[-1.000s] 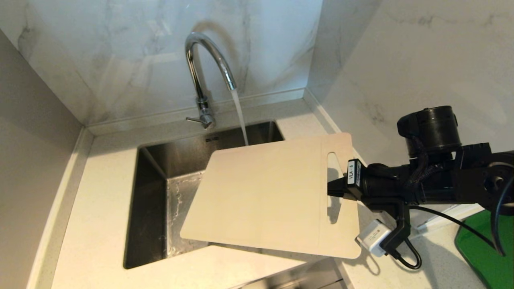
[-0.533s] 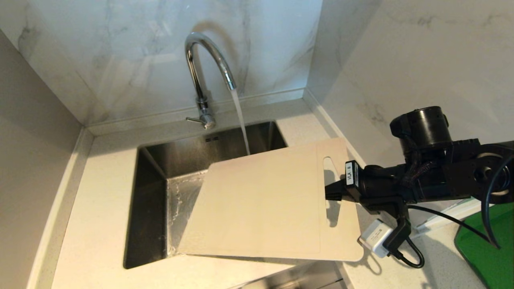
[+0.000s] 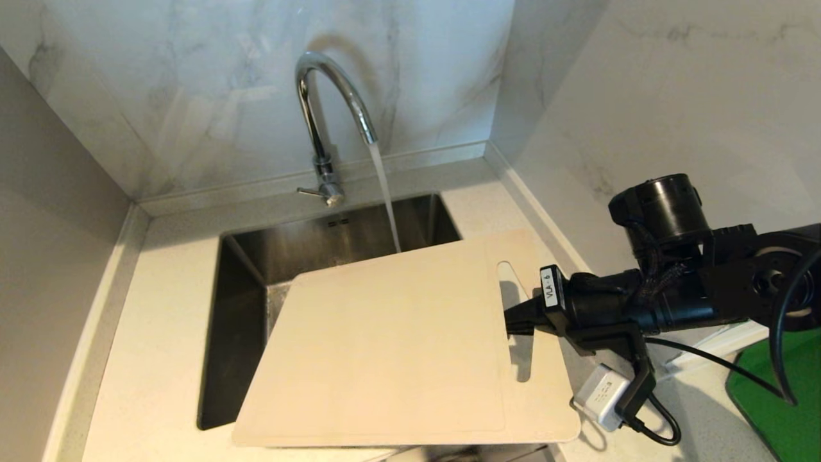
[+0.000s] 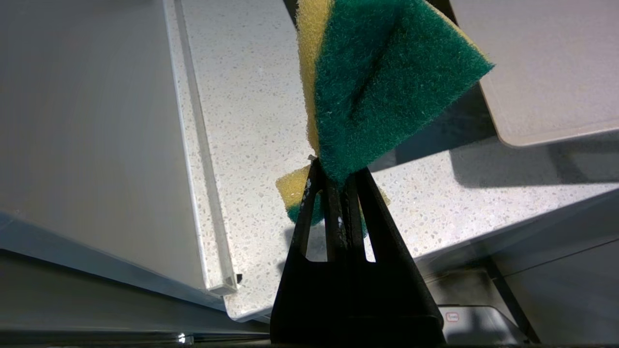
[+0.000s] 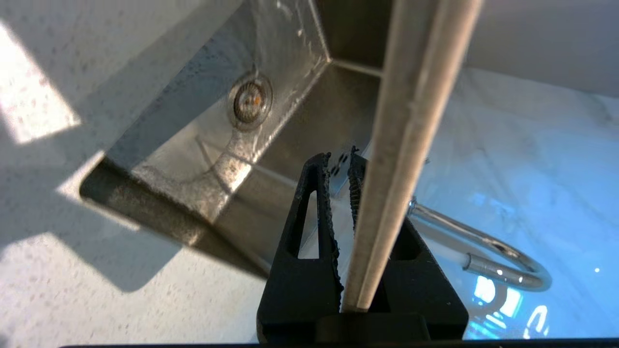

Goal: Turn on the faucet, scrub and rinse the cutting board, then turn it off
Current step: Pick up the cutting board

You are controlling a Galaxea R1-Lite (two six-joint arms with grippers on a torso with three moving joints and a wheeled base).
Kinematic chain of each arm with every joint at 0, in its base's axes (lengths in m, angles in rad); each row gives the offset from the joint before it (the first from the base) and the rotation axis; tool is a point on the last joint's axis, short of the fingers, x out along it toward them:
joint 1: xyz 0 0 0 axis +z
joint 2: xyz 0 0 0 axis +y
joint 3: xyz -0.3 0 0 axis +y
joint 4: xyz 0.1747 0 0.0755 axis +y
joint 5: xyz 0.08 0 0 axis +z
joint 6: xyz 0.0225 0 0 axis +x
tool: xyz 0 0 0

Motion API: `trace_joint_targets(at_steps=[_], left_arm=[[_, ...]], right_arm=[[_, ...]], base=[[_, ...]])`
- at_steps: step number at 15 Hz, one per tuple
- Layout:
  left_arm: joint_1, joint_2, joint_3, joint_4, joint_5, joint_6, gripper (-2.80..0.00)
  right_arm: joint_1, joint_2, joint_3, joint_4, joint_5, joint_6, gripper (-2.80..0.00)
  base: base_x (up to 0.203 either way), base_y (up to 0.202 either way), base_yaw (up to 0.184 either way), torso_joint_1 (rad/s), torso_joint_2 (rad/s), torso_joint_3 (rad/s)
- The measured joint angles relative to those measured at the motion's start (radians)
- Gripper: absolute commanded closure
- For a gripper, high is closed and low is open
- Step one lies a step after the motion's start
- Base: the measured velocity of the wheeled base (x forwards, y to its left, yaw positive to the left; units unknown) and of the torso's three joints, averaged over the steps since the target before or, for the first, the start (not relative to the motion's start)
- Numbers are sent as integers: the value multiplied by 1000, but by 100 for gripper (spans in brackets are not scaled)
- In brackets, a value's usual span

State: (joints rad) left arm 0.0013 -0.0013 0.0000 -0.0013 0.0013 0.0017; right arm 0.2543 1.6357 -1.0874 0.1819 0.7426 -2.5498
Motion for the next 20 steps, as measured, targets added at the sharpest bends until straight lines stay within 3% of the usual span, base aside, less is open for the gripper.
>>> trace_joint_targets(at_steps=[6,12,20], left_arm=[[0,0,0,0,0,0,0],[0,0,0,0,0,0,0],[0,0,0,0,0,0,0]], right_arm=[[6,-30,47,43,-16,-2,0],[0,-87,86,35,-149,-5,0],[-39,-109,38,39,-133,-6,0]], base=[[0,0,0,0,0,0],[0,0,0,0,0,0],[0,0,0,0,0,0]])
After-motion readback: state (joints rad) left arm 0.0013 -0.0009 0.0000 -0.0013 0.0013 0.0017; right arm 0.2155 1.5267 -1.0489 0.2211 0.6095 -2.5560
